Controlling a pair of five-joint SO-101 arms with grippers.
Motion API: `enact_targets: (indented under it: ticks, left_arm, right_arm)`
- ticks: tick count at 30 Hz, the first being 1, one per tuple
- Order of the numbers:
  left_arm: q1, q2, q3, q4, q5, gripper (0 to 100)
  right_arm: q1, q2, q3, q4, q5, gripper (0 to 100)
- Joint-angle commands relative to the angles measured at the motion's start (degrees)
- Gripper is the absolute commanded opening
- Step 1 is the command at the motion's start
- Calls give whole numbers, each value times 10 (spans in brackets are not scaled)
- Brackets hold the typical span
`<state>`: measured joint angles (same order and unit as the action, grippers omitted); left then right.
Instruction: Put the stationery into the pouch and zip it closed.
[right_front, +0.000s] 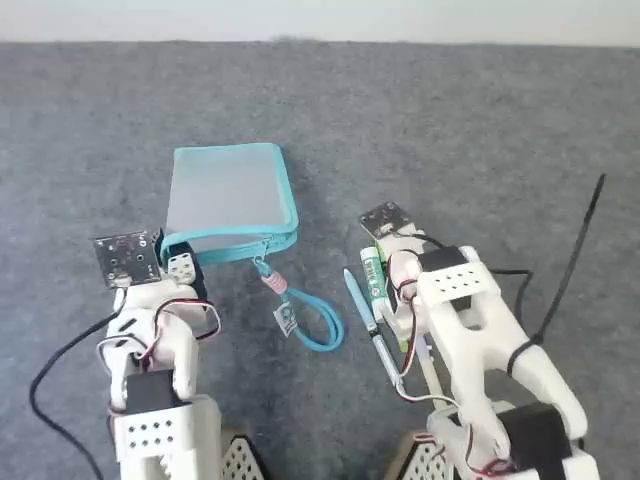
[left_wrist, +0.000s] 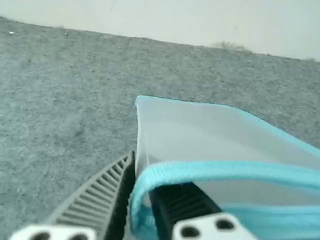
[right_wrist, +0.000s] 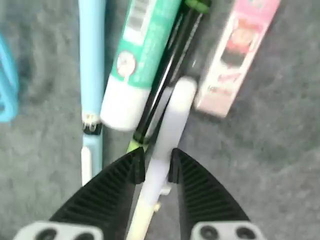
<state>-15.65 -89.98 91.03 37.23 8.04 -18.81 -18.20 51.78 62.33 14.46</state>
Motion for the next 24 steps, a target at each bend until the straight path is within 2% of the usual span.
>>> enact_targets:
  ticks: [1, 17, 20, 24]
  left_arm:
    - [0, -7, -5, -21, 11, 12]
    - [-2, -7, -4, -19, 9, 12]
    - [-2, -8, -4, -19, 9, 12]
    - [-3, -8, -4, -19, 8, 12]
  right_arm:
    - [7, 5, -3, -22, 12, 91]
    - [7, 102, -24, -32, 14, 85]
    - [7, 97, -38, -32, 14, 2]
    - [42, 37, -40, -32, 14, 5]
